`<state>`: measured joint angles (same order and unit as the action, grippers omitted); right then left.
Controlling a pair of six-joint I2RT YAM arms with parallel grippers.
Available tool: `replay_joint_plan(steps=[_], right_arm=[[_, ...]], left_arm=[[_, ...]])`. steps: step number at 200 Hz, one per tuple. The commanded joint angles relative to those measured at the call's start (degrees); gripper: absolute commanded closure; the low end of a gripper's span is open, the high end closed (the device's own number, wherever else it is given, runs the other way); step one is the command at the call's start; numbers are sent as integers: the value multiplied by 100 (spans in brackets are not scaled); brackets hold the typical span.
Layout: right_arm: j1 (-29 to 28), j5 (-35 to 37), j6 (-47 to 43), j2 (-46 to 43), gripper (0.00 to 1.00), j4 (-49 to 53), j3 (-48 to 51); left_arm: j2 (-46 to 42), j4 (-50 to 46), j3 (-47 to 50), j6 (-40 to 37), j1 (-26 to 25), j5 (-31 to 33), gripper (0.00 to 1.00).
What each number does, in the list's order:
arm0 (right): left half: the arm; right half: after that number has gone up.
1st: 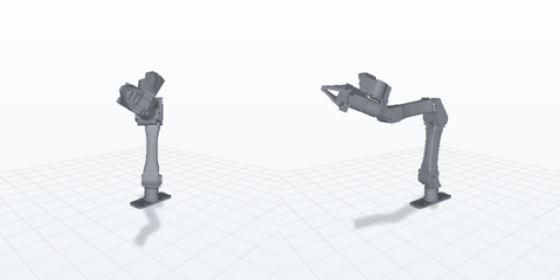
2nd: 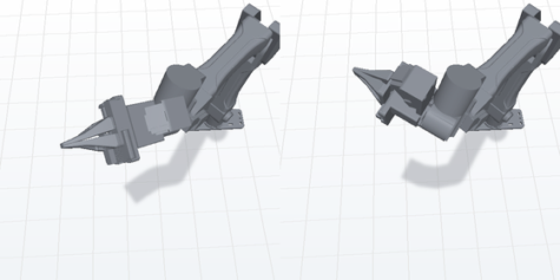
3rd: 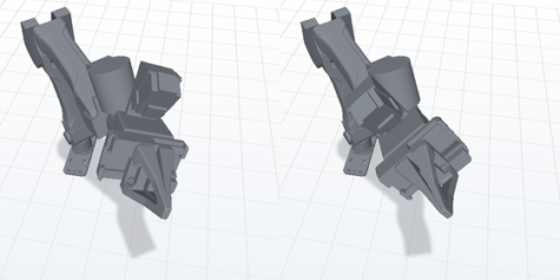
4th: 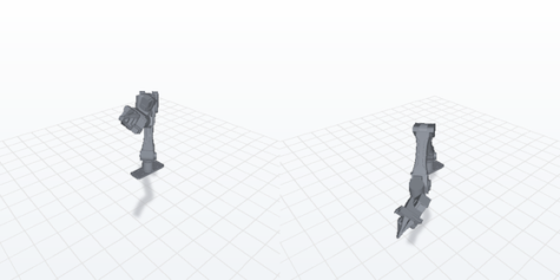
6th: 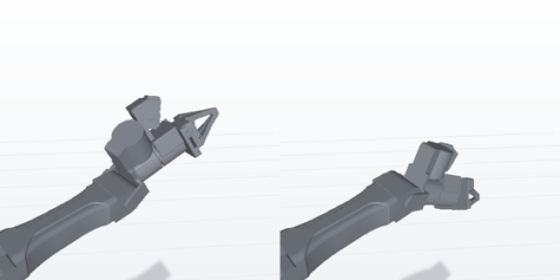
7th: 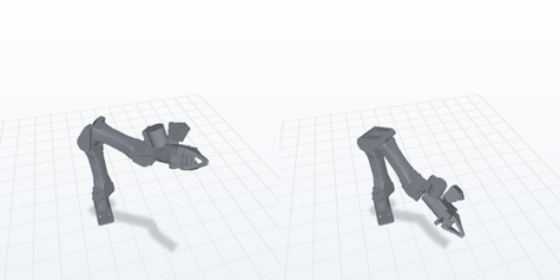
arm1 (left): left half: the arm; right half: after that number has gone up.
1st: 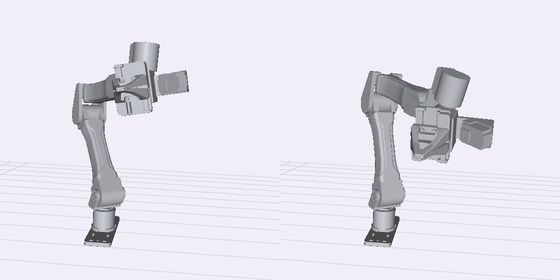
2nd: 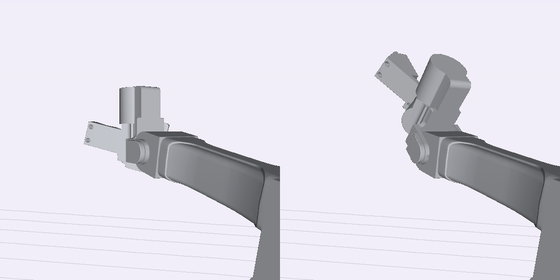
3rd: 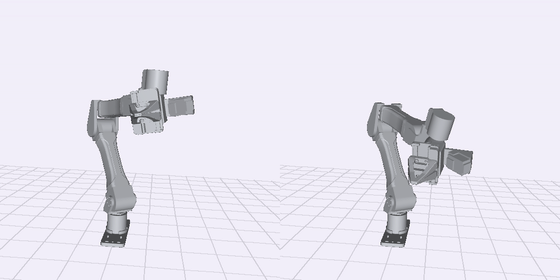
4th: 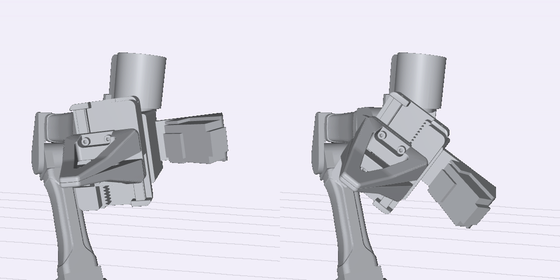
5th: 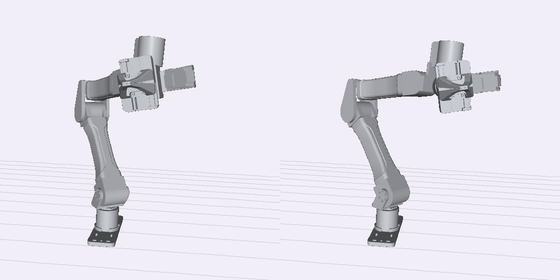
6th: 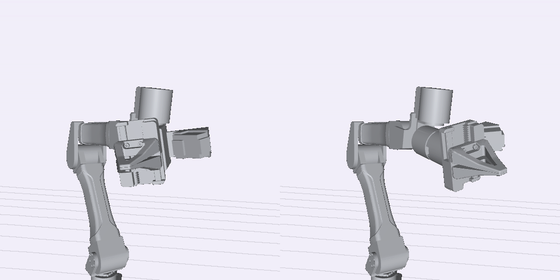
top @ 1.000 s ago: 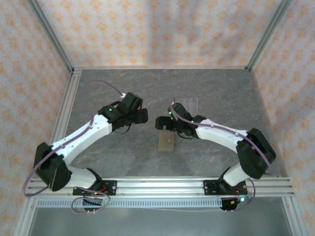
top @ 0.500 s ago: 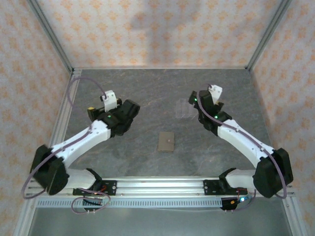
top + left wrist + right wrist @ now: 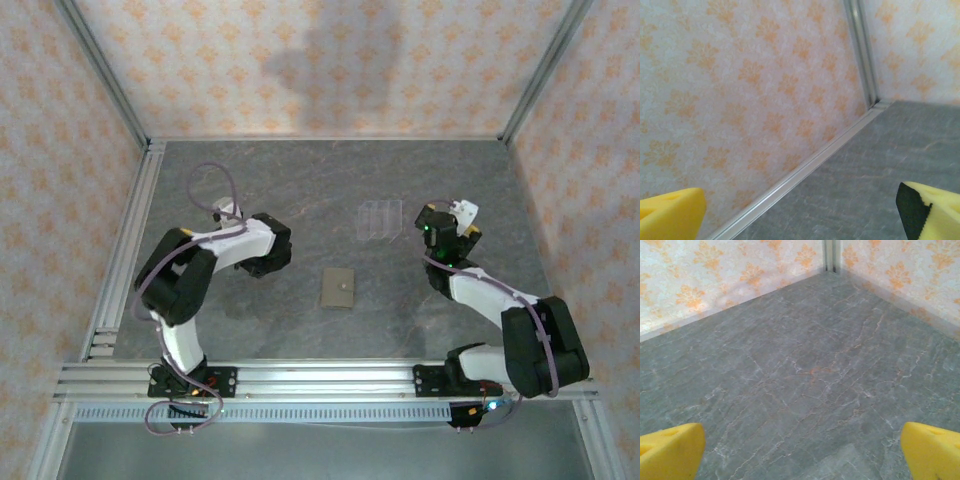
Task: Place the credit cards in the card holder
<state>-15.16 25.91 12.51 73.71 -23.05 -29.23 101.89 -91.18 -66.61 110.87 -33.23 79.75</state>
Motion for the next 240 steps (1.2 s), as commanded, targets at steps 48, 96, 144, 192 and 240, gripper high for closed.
replay_joint_plan(steps=[48, 96, 144, 192, 240], right_arm=[[35, -227, -252, -72, 0, -314, -90], [33, -420, -290, -133, 0, -13, -249], [34, -666, -204, -128, 0, 20, -250], [31, -671, -306, -311, 0, -84, -112], [30, -470, -456, -560, 0, -160, 187]], left_arm=[[-738, -1176, -1729, -2145, -849, 1710, 1], [-560, -1166, -3266, -3809, -1428, 1421, 1], [-1083, -1166, -4366, -5374, -2168, 1092, 1], [-3019, 4053, -2603, -10371, -2435, -1401, 7], [-5343, 7608, 618, -11045, -642, -3550, 0]])
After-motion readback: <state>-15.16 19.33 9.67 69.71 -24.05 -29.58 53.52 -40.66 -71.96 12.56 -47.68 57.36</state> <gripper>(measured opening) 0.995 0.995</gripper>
